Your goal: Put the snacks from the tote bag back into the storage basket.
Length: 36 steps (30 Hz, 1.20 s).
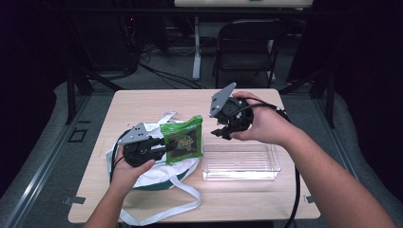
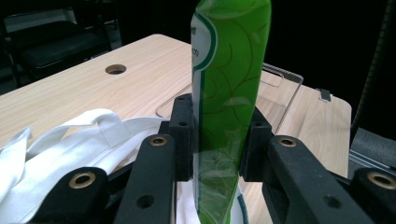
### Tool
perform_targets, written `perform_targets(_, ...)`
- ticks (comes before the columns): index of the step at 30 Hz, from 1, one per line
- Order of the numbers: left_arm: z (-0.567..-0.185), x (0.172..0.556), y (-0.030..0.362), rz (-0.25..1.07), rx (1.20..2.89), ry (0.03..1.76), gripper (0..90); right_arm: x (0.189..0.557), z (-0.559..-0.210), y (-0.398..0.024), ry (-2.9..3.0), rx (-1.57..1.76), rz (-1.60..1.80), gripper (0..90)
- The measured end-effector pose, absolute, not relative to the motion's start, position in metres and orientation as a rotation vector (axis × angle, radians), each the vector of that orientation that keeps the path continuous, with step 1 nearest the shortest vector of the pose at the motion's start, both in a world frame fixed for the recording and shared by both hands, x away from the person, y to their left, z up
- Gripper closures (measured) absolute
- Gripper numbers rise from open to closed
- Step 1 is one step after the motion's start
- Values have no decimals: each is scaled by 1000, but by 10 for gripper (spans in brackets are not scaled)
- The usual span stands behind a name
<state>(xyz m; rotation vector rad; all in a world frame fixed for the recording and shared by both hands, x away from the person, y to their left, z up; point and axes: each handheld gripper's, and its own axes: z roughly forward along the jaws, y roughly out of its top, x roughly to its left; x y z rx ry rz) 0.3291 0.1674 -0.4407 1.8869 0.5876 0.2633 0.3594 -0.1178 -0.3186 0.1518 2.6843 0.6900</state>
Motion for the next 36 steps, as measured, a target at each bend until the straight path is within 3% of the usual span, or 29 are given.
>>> perform_targets(22, -442, 324, 153, 250, 1917, 523, 722, 356, -313, -80, 2729, -5, 623, 410)
perform_targets(31, -441, 319, 144, 246, 1931, 484, 722, 355, -319, -65, 2770, -63, 561, 417)
perform_targets(36, -443, 318, 140, 243, 1934, 472, 722, 355, -323, -60, 2809, -85, 525, 470)
